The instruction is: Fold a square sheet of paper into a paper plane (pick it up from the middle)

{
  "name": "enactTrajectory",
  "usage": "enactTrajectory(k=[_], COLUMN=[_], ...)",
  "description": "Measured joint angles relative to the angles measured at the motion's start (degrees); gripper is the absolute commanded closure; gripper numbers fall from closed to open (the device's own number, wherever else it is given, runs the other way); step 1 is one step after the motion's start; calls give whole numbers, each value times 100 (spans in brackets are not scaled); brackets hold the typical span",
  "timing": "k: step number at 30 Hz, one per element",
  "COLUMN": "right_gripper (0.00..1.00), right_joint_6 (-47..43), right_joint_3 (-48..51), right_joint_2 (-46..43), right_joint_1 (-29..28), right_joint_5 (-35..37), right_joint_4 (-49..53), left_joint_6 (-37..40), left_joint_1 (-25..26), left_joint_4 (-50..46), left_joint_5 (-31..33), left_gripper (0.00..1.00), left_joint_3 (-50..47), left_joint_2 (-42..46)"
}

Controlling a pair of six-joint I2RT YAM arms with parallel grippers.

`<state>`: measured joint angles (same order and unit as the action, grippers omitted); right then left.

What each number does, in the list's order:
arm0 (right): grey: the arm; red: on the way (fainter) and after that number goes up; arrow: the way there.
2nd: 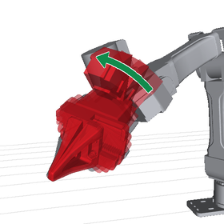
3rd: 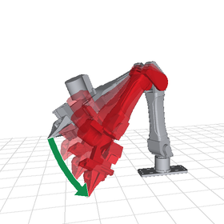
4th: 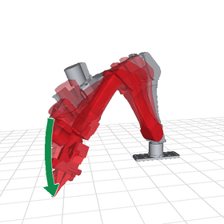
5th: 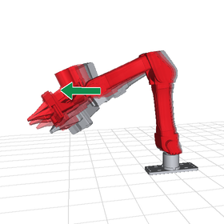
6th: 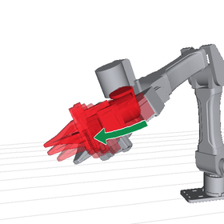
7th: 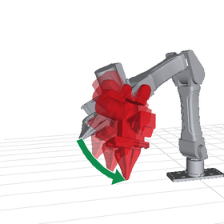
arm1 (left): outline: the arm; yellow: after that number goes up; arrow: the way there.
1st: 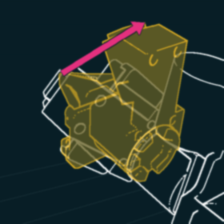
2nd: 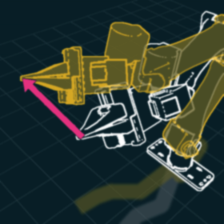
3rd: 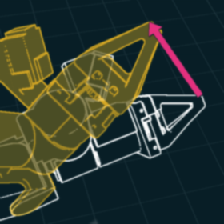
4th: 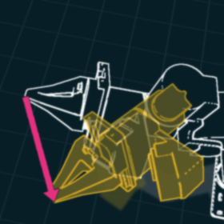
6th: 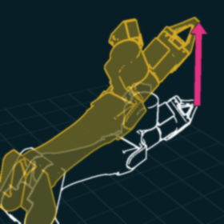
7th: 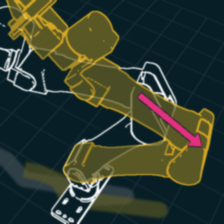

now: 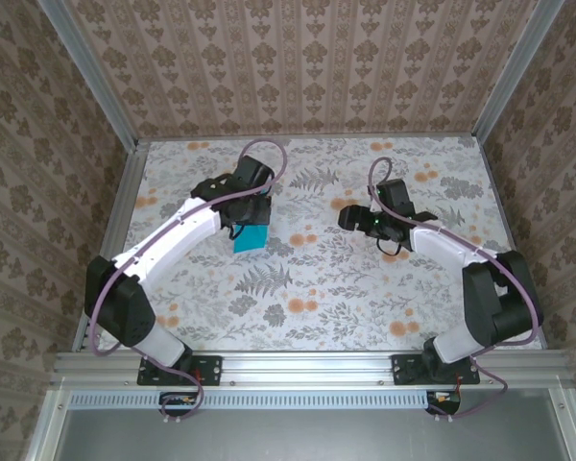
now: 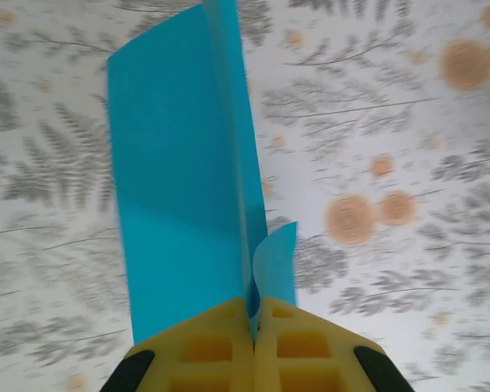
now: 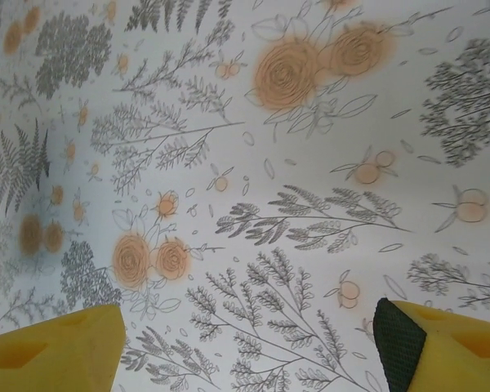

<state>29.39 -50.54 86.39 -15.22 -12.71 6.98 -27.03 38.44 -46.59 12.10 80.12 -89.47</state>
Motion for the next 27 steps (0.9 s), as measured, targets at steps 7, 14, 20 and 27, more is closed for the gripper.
enactTrajectory(k=[7,14,20,27], right_gripper=[16,16,16,16], right_joint_6=[149,278,385,420], right_joint_3=[317,518,535,535], right_joint_2=[-354,-754,-887,-887], right_joint_1=[151,315,439,562], right_joint_5=[354,592,651,627], right_joint_4=[-210,-245,-249,-249], left_joint_6=[334,538,632,627], left_joint_1=[457,841,1128,1495], left_joint_4=[-817,-1250,-1049,-614], left_joint_5=[1631,2859,2863,2352], left_gripper=[95,95,89,87], left_joint_3=[798,1589,1749,1803], left_joint_2=[-1174,-2780,-3239,-3595])
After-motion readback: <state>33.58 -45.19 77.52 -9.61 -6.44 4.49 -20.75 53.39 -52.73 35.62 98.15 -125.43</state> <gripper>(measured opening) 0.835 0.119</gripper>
